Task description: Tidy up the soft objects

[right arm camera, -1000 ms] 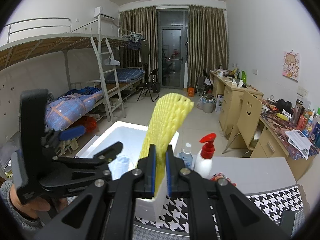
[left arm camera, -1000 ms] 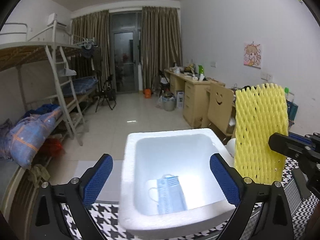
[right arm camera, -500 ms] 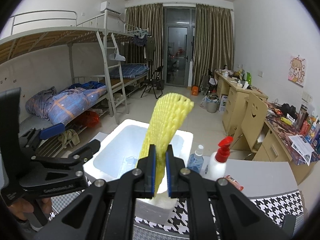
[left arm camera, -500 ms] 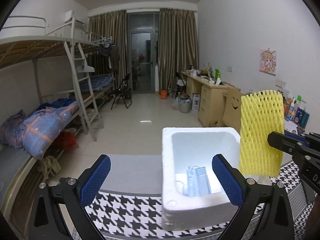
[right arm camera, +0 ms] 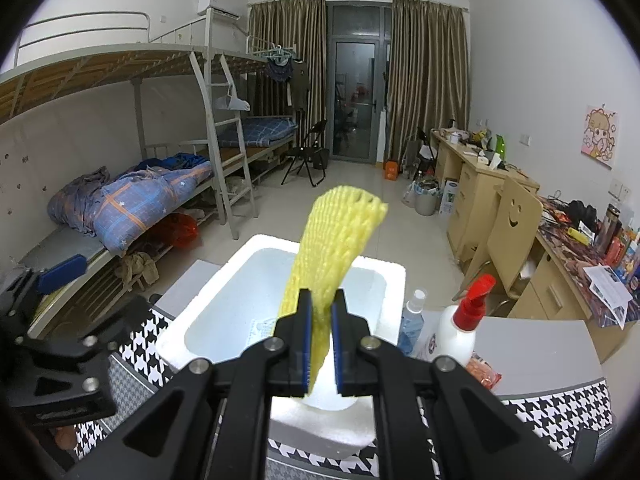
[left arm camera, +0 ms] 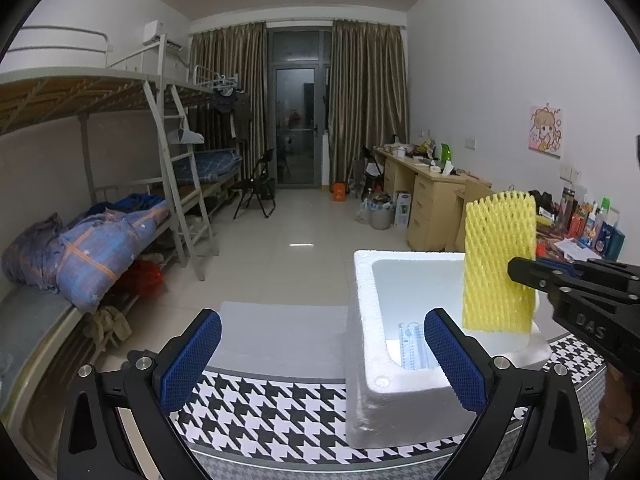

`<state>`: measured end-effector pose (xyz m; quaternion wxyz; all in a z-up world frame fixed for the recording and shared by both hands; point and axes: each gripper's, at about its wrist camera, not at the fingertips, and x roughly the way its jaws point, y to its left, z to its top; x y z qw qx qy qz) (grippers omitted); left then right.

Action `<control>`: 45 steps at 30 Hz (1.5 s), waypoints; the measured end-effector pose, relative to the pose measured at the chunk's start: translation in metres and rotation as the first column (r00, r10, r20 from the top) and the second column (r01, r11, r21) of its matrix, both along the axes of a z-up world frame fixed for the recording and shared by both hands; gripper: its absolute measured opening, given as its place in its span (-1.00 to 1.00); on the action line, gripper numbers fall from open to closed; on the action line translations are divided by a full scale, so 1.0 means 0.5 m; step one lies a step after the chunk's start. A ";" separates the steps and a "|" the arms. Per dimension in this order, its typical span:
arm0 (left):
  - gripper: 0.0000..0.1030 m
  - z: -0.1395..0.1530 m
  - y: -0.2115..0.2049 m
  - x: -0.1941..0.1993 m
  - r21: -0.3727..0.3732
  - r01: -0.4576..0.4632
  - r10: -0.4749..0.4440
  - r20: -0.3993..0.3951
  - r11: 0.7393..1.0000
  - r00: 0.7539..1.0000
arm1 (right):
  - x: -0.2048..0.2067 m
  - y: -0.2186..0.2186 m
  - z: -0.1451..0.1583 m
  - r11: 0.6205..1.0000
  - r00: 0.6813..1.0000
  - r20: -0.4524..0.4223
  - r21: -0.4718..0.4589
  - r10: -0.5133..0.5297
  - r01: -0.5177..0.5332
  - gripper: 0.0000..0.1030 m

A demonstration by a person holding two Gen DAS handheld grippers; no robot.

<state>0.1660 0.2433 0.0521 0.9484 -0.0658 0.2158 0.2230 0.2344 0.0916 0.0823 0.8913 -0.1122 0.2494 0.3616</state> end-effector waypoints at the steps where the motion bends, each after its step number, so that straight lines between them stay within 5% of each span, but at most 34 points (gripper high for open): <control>1: 0.98 -0.002 0.002 -0.003 -0.008 0.002 -0.002 0.003 1.000 1.000 | 0.003 0.003 -0.003 1.000 1.000 -0.002 -0.004 -0.004 0.004 -0.77; 12: 0.98 -0.021 0.015 -0.013 -0.028 0.000 -0.001 -0.012 1.000 1.000 | 0.035 0.038 -0.039 0.998 0.998 -0.059 -0.058 -0.023 0.020 -0.76; 13: 0.98 -0.022 0.018 -0.013 -0.029 0.001 -0.001 -0.012 1.000 1.000 | 0.038 0.038 -0.042 0.998 0.997 -0.068 -0.061 -0.023 0.019 -0.65; 17: 0.98 -0.025 0.021 -0.013 -0.028 -0.002 0.002 -0.017 1.000 1.000 | 0.045 0.039 -0.055 0.997 0.996 -0.088 -0.079 -0.028 0.021 0.33; 33: 0.98 -0.009 0.000 -0.028 -0.011 0.011 -0.011 -0.001 1.000 1.000 | 0.012 0.003 -0.011 0.999 0.998 -0.053 -0.026 -0.020 0.019 0.47; 45: 0.98 0.021 -0.043 -0.054 0.017 0.020 -0.020 0.012 1.000 1.000 | -0.039 -0.034 0.026 1.000 1.000 0.009 0.005 -0.024 0.024 0.75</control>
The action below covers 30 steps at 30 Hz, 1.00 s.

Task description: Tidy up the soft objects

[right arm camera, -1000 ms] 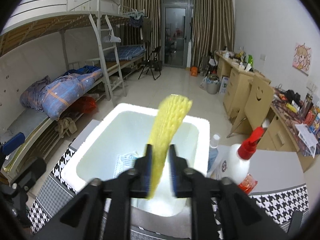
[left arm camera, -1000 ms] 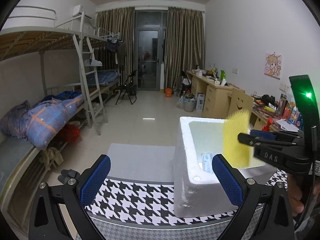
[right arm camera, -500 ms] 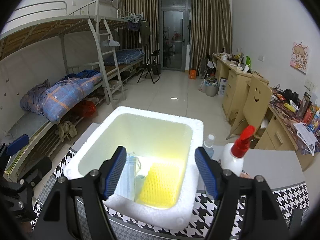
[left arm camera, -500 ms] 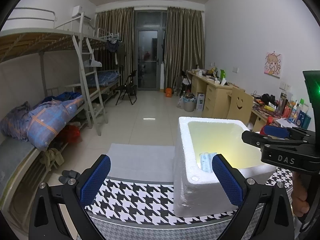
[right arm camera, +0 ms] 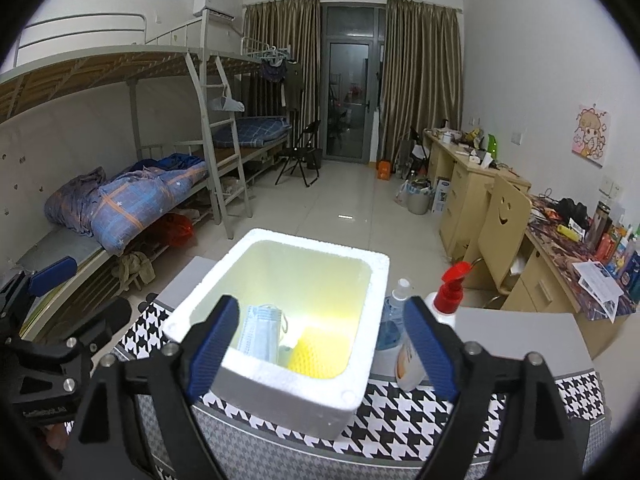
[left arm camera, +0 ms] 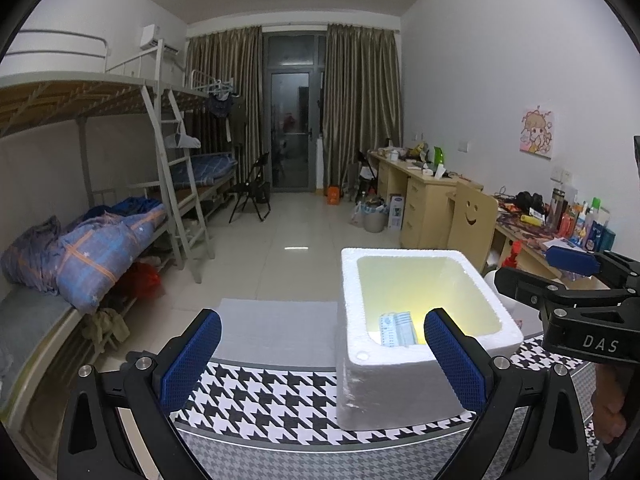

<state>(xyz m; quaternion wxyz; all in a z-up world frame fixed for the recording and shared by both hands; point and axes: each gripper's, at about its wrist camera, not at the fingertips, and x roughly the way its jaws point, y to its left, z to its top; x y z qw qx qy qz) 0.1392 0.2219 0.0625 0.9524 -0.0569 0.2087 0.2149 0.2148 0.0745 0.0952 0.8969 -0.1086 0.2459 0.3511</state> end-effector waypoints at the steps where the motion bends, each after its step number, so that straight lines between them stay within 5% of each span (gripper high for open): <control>1: 0.98 0.003 -0.003 -0.003 0.002 -0.001 0.001 0.002 1.000 1.000 | -0.003 -0.003 0.003 1.000 1.000 0.002 0.006 -0.004 0.004 0.76; 30: 0.98 0.061 -0.146 -0.112 0.073 0.072 -0.077 0.072 0.995 0.994 | -0.111 -0.153 0.044 0.997 0.998 0.061 0.081 -0.006 0.001 0.78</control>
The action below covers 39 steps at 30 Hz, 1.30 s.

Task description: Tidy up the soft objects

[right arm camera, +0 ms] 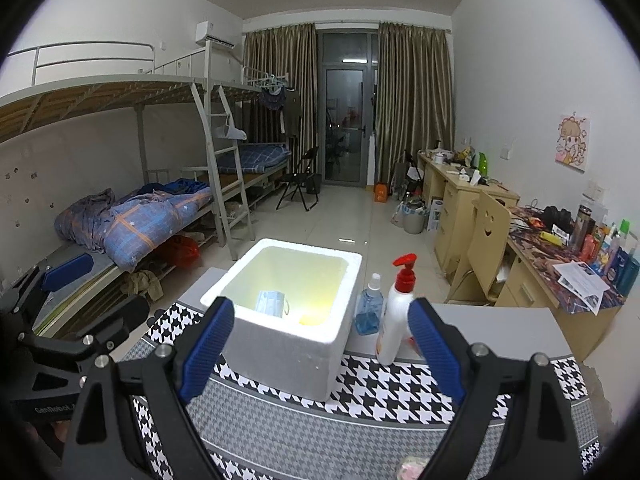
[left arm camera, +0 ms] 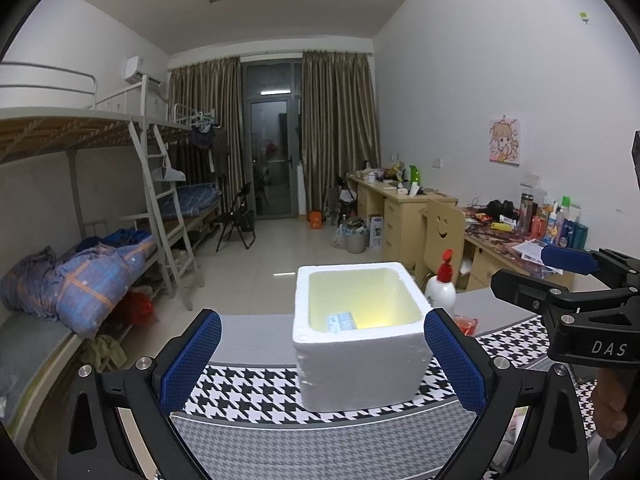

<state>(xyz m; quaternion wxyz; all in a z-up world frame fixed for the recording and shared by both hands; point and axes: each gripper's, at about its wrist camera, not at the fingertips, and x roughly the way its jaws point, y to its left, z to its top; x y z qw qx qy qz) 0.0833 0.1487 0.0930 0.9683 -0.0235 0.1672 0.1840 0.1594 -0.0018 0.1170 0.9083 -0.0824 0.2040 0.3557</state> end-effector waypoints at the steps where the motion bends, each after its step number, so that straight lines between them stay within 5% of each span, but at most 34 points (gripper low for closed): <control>1: 0.98 0.000 -0.005 -0.004 0.000 0.003 -0.003 0.003 1.000 1.000 | -0.004 -0.004 0.000 1.000 1.000 0.001 0.004 -0.001 0.001 0.78; 20: 0.98 -0.017 -0.087 -0.057 0.001 0.072 -0.072 0.035 0.997 0.997 | -0.074 -0.096 -0.017 0.999 1.000 0.002 0.049 0.003 -0.003 0.78; 39: 0.98 -0.077 -0.154 -0.090 0.018 0.091 -0.092 0.093 0.996 0.991 | -0.107 -0.183 -0.095 0.994 0.995 0.038 0.065 -0.087 0.084 0.78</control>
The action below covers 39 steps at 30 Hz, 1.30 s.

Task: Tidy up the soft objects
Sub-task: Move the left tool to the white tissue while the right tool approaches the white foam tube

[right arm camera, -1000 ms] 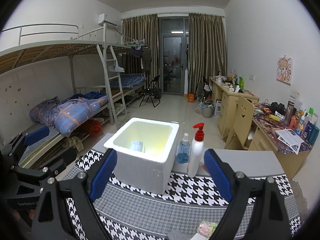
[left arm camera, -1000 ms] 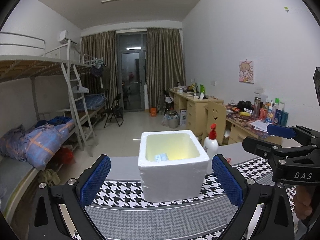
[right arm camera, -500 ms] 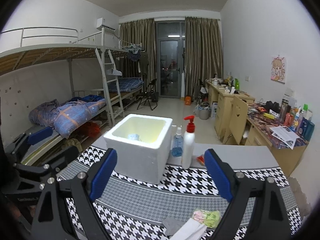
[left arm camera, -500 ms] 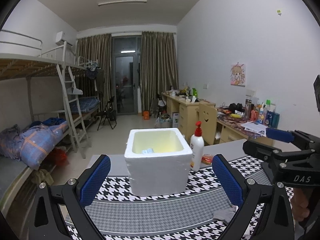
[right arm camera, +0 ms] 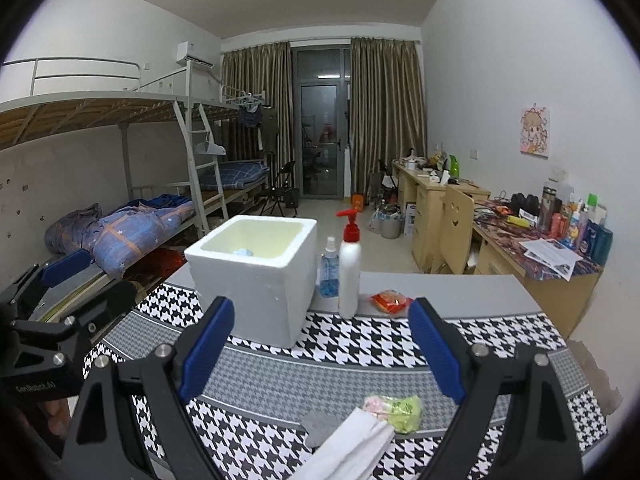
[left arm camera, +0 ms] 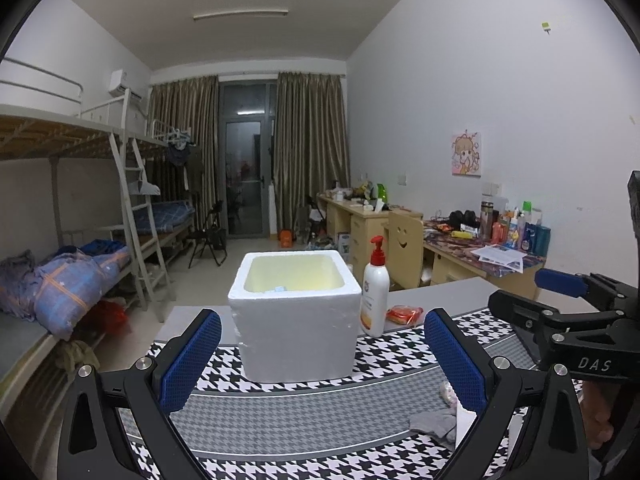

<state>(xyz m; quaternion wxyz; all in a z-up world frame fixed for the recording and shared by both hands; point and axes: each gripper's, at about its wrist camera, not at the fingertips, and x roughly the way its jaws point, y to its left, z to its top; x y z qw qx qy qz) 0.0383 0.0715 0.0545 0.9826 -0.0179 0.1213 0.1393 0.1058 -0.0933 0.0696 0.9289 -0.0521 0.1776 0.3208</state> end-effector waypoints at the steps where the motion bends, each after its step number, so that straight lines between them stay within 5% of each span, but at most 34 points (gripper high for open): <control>1: 0.98 -0.004 -0.003 -0.001 0.003 0.001 -0.001 0.001 1.000 1.000 | -0.001 -0.005 -0.002 1.000 1.000 0.000 0.004 -0.004 0.004 0.78; 28: 0.98 -0.103 -0.076 0.013 -0.013 0.090 -0.091 -0.021 0.996 0.996 | -0.022 -0.085 -0.098 0.992 0.992 -0.020 0.004 -0.124 0.124 0.78; 39: 0.98 -0.142 -0.097 0.039 -0.043 0.147 -0.151 -0.090 0.988 0.985 | -0.011 -0.120 -0.129 0.986 0.983 -0.077 -0.007 -0.168 0.168 0.78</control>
